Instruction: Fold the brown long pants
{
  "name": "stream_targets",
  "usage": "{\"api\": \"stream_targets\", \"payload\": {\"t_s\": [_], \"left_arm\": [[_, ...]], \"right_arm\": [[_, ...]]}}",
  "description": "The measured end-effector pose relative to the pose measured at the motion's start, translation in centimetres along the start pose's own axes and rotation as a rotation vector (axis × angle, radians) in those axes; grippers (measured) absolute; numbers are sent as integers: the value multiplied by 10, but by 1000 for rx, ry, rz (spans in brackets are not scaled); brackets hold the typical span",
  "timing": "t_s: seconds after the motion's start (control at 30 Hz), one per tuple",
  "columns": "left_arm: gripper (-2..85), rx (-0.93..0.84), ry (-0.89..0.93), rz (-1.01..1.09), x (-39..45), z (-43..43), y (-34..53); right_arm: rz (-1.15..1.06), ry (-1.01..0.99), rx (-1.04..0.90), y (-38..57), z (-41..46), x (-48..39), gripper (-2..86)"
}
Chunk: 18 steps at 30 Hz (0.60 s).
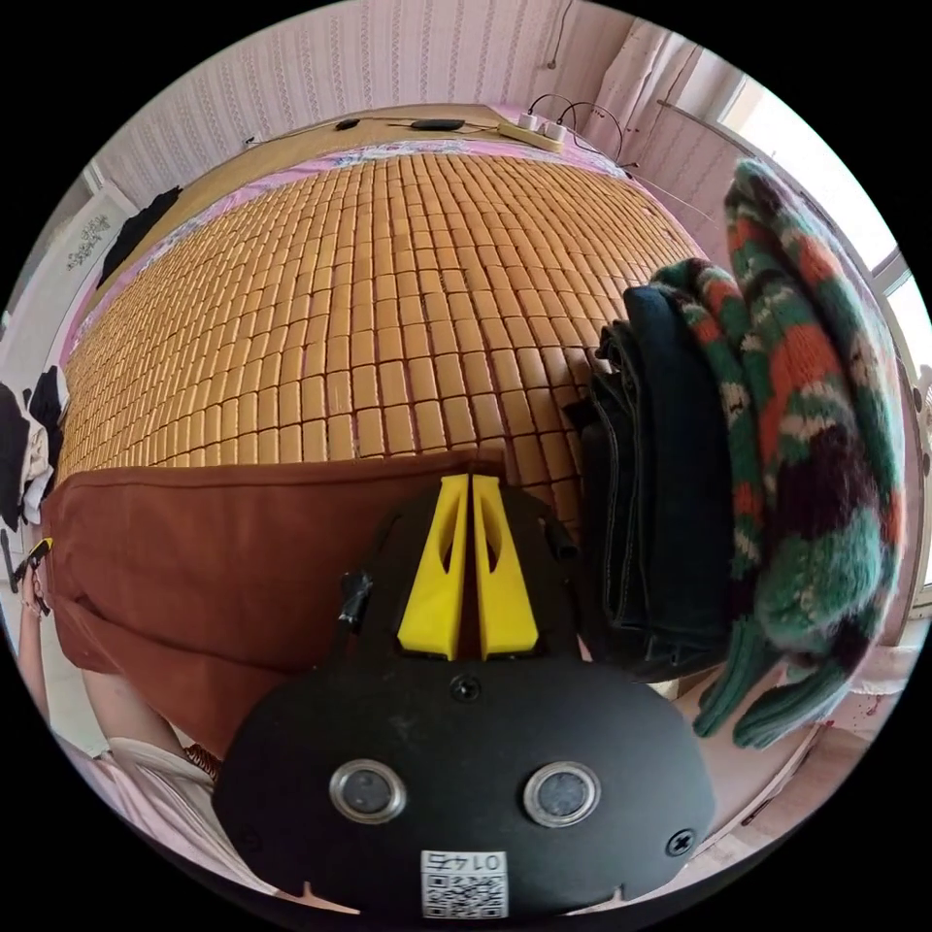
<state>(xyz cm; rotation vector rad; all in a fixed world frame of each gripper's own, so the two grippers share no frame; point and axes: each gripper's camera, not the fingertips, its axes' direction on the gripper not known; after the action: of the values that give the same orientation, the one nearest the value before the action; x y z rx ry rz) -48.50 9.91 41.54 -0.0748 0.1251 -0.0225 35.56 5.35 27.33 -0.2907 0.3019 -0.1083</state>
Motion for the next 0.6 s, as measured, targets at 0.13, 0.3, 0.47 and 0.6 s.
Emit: {"api": "stream_targets", "payload": {"t_s": [0.13,0.3,0.47,0.6], "left_arm": [[43,75,-126,50,16,-13,-5],[51,134,-147,-41,16,-13,-29],[83,68,-154,-130,29,27,-26],[87,180,-80,-92,30,1,8]], "right_arm": [[-110,-7,44,-49,-14,-23,-2],[-153,-15,106,-115,-27,-53,-1],[-76,-50,80,-139,-25,-73,5],[-189,-44,141,-86,-48,-73,70]]}}
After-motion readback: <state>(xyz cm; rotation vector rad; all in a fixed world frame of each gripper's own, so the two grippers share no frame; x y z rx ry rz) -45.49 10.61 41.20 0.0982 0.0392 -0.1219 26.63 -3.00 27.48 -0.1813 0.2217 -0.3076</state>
